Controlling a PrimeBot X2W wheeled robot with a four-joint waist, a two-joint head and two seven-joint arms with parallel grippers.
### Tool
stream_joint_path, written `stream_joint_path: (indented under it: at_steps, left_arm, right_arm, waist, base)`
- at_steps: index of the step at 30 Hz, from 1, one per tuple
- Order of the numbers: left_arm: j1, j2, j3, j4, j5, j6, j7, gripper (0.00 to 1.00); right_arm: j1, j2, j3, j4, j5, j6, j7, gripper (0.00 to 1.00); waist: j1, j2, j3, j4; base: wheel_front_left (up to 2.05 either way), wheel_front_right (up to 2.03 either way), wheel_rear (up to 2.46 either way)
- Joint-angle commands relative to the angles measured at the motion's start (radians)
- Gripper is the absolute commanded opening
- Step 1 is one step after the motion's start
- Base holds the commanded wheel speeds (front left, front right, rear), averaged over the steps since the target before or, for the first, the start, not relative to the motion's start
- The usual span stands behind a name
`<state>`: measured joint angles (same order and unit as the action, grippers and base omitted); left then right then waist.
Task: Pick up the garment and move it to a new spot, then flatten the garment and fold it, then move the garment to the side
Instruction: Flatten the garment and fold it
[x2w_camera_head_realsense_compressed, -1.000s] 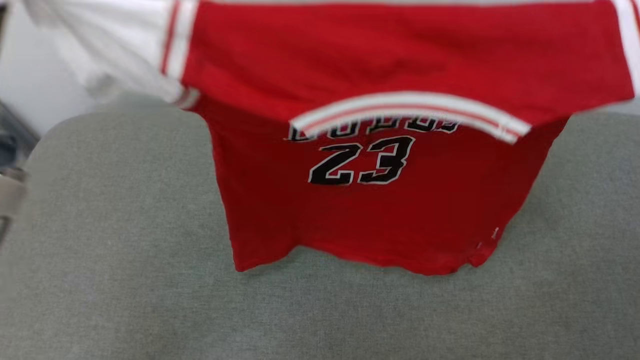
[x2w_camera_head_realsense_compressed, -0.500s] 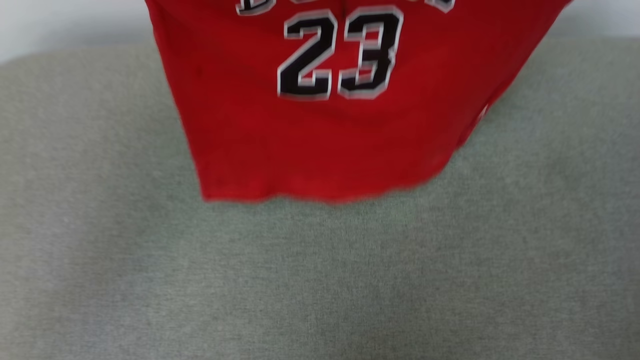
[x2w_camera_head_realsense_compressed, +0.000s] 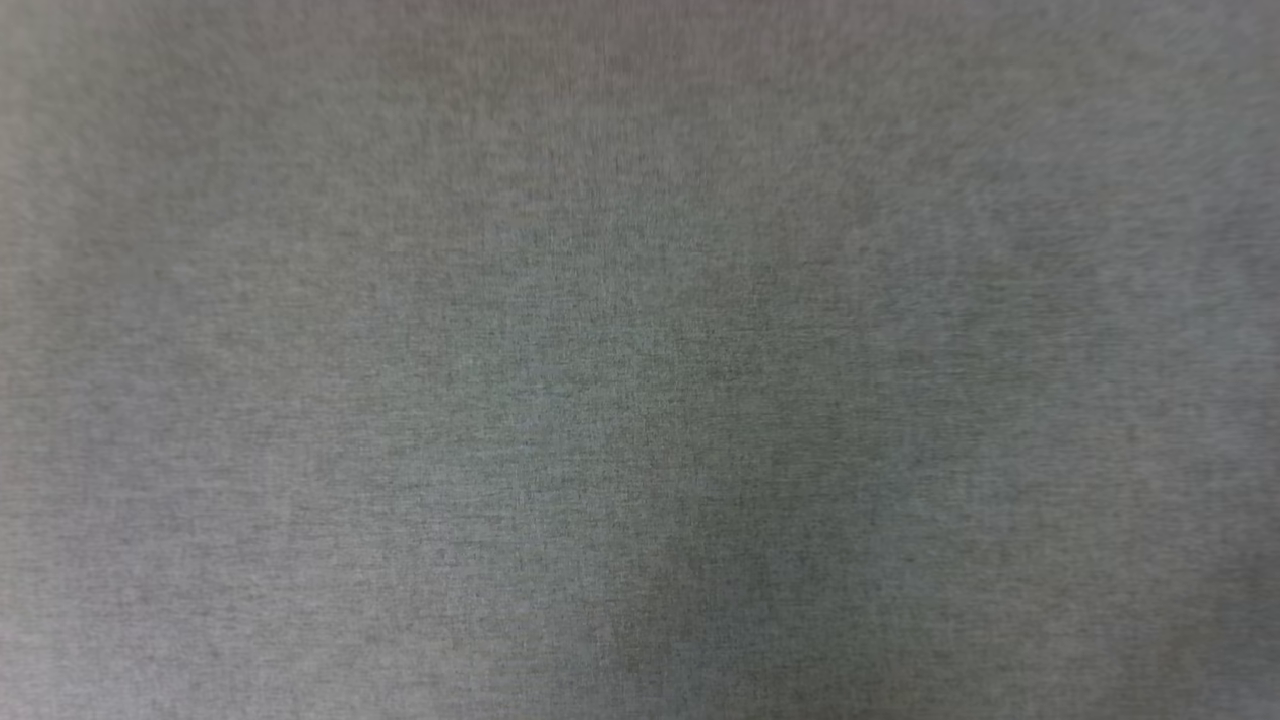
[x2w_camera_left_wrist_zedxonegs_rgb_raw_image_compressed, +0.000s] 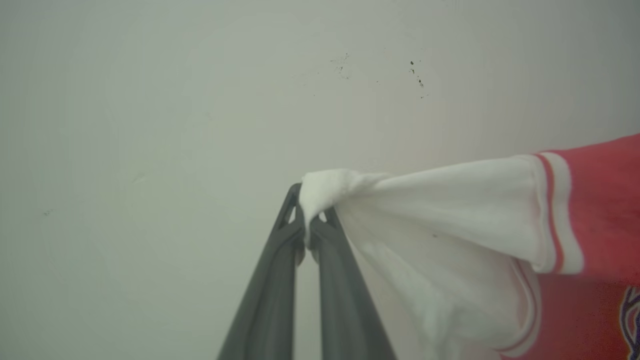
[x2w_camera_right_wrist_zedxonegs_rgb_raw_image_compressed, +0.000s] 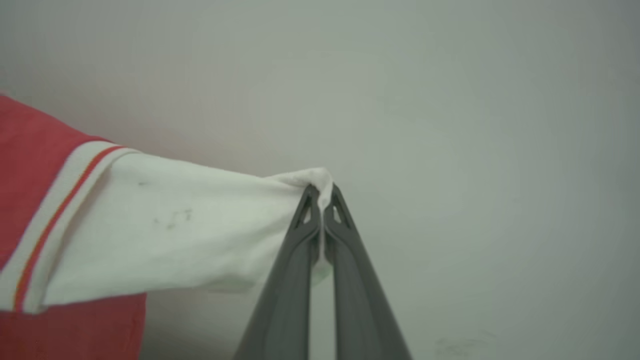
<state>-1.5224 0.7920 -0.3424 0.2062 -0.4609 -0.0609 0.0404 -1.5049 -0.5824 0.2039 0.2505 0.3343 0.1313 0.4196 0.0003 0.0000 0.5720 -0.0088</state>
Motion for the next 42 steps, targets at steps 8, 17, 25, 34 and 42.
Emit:
stream_joint_path:
  at_steps: [8, 17, 25, 34, 42]
  left_arm:
    - [-0.078, -0.096, -0.052, 0.202, 0.026, -0.025, -0.123, 0.00]
    - [0.140, -0.166, -0.115, 0.314, -0.003, -0.023, -0.212, 0.00]
    - [0.473, -0.171, -0.138, 0.304, -0.068, 0.005, -0.234, 0.00]
    - [0.848, -0.095, -0.187, 0.143, -0.149, 0.053, -0.063, 0.00]
    - [1.135, 0.012, -0.210, -0.031, -0.254, 0.105, 0.105, 0.00]
  right_arm:
    - [-0.057, 0.063, 0.013, 0.151, -0.099, -0.001, -0.152, 0.00]
    - [0.149, 0.088, 0.051, 0.262, -0.101, -0.001, -0.224, 0.00]
    - [0.416, 0.065, 0.106, 0.324, -0.039, -0.001, -0.220, 0.00]
    - [0.738, 0.015, 0.128, 0.299, 0.108, -0.001, -0.094, 0.00]
    - [1.010, -0.034, 0.090, 0.200, 0.169, -0.002, 0.039, 0.00]
  waist:
    - [-0.0003, 0.0000, 0.095, 0.042]
    - [-0.0003, 0.0000, 0.037, 0.065]
    - [-0.0003, 0.0000, -0.120, 0.058]
    - [-0.0003, 0.0000, -0.302, 0.050]
    - [-0.0003, 0.0000, -0.407, 0.038]
  base:
    - [0.00, 0.00, 0.00]
    - [0.00, 0.00, 0.00]
    - [0.00, 0.00, 0.00]
    - [0.00, 0.00, 0.00]
    - [0.00, 0.00, 0.00]
